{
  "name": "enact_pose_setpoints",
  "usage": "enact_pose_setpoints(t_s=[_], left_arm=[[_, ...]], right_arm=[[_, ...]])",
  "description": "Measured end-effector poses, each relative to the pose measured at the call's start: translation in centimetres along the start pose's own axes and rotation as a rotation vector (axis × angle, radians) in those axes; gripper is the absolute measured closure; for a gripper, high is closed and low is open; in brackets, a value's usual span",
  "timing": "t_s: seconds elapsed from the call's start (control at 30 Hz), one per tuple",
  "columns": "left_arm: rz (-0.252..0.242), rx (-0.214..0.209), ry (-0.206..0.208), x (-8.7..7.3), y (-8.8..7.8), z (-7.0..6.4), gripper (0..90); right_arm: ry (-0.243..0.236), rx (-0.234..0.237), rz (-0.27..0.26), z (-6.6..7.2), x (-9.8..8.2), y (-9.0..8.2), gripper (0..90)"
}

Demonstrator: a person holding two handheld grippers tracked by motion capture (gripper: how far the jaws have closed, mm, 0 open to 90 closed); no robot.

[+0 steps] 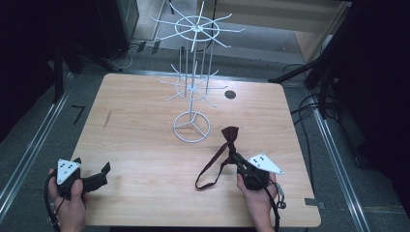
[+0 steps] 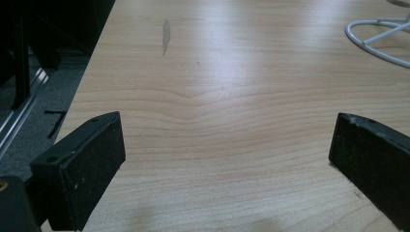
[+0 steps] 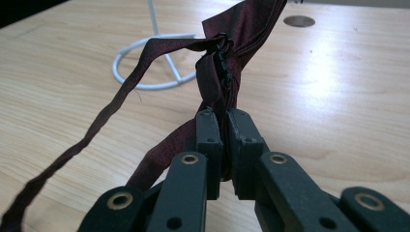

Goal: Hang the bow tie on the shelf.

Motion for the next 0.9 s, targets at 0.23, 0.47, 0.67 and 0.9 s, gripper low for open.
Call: enact_pose_setpoints(t_s=[0.23,0.47,0.67,0.9], left_arm=[[-0.001,-0.003,0.002,0.0,0.0,0.0,0.1],[0.001,0.0,0.004,0.0,0.0,0.0,0.1],[0.003,0.002,0.008,0.0,0.0,-0.1,0.1],[0.001,0.0,0.007,0.0,0.0,0.0,0.1]], right_arm=[[-0.025,0.001,-0.035,0.7,1.4,-1.0,86.1],[-0.04,-0.007,-0.076,0.9,2.8,-1.8,86.1],[-0.056,-0.009,-0.106,1.0,3.9,-2.4,86.1],[-0.07,-0.011,-0.133,1.2,5.3,-3.0,86.1]])
Point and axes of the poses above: each handheld gripper's, and its own axes: y roughly forward along the jaws, x roughly out of its top, z roughly to its left, the point moved 8 cm from there along y, roughly forward along the jaws, and after that the axes turned 14 degrees about z, right-handed, at the moved point
